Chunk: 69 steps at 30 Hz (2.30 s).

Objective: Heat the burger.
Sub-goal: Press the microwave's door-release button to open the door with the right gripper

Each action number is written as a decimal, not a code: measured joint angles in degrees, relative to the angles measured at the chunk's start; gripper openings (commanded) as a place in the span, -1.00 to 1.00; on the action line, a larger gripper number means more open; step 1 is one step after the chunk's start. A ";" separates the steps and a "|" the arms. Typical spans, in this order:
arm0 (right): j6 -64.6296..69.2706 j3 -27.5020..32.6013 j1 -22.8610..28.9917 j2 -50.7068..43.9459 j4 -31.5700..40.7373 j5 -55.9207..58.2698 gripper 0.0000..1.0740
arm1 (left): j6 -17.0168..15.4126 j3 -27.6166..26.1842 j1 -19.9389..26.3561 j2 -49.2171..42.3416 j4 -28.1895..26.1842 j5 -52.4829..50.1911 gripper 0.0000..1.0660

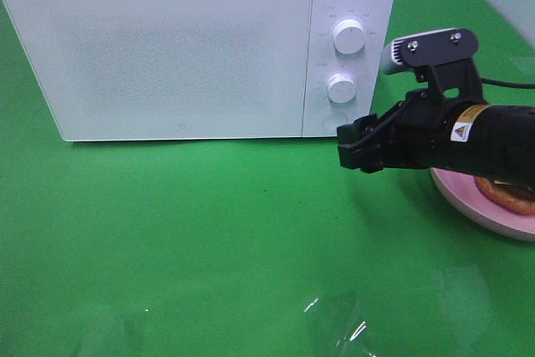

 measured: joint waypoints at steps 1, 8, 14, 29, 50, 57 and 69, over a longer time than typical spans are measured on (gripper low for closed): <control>0.11 0.00 1.20 1.72 0.34 -1.95 0.16 | 0.00 0.00 0.00 0.00 0.00 0.00 -0.99; 2.35 -1.26 1.95 6.65 0.34 -4.47 -0.10 | 0.00 0.00 0.00 0.00 0.00 0.00 -0.99; 2.69 -5.84 1.95 11.63 0.34 -5.21 -0.75 | 0.00 0.00 0.00 0.00 0.00 0.00 -0.99; 10.03 -12.38 1.95 18.96 0.34 -5.50 -1.00 | 0.00 0.00 0.00 0.00 0.00 0.00 -0.99; 51.68 -16.62 1.95 27.33 11.23 -15.13 -1.00 | 0.00 0.00 0.00 0.00 0.00 0.00 -0.99; 56.21 -16.67 1.95 28.76 18.22 -18.11 -1.00 | 0.00 0.00 0.00 0.00 0.00 0.00 -0.99; 58.21 -16.67 1.95 32.31 21.20 -23.49 -1.00 | 0.00 0.00 0.00 0.00 0.00 0.00 -0.99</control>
